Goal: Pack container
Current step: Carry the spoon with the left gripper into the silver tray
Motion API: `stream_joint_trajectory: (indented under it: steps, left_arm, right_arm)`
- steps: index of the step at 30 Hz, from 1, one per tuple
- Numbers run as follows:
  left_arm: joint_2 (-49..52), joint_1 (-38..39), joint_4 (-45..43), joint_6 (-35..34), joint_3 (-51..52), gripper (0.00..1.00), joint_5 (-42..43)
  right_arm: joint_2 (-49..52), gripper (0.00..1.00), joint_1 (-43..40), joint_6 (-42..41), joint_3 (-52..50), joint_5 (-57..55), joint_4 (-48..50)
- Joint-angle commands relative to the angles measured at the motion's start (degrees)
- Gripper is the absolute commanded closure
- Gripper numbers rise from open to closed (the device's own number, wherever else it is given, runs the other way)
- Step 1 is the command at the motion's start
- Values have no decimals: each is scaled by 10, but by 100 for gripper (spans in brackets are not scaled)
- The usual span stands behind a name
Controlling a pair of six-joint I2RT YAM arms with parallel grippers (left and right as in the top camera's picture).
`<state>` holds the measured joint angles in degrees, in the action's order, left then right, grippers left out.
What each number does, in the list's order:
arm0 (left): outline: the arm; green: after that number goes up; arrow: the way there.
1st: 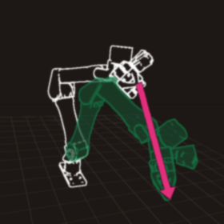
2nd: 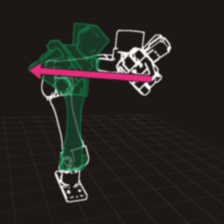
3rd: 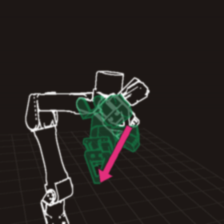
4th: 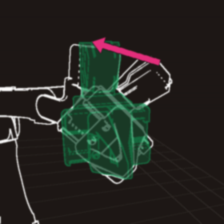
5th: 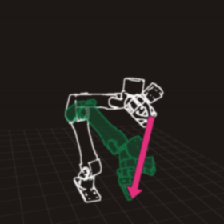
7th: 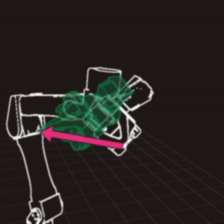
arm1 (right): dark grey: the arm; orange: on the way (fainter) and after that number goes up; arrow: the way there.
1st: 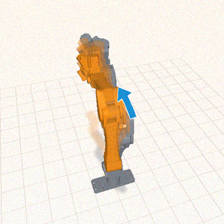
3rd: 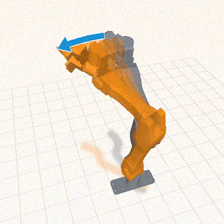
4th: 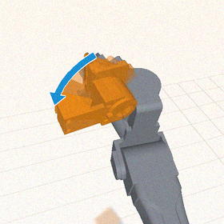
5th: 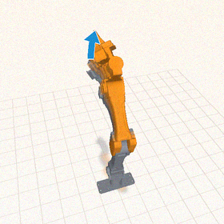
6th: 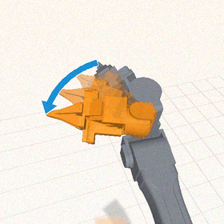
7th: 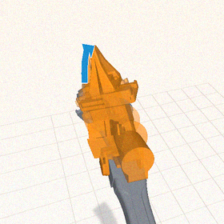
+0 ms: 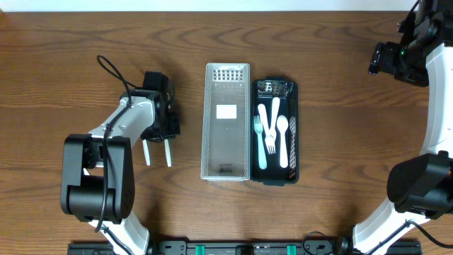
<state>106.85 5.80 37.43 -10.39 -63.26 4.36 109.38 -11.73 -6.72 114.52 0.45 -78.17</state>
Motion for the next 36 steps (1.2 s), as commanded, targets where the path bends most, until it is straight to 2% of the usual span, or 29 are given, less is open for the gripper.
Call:
stream_joint_trajectory:
  steps: [1,8,13,18,22,29,36]
  left_arm:
    - [13,0,2,7,-4,92,2]
    - [1,0,13,7,-9,94,-12]
    - [-60,9,89,7,-83,94,-20]
    - [-121,69,194,7,-215,95,-20]
    - [-131,147,211,-14,-268,94,-20]
    - [-66,238,194,-89,-268,94,-20]
    - [47,259,173,-90,-268,94,-19]
  right_arm:
    - [3,17,-3,8,-3,2,0]
    - [3,17,-3,8,-3,2,0]
    - [3,17,-3,8,-3,2,0]
    - [3,17,-3,8,-3,2,2]
    - [3,17,-3,8,-3,2,2]
    - [3,17,-3,8,-3,2,0]
    - [3,17,-3,8,-3,2,-1]
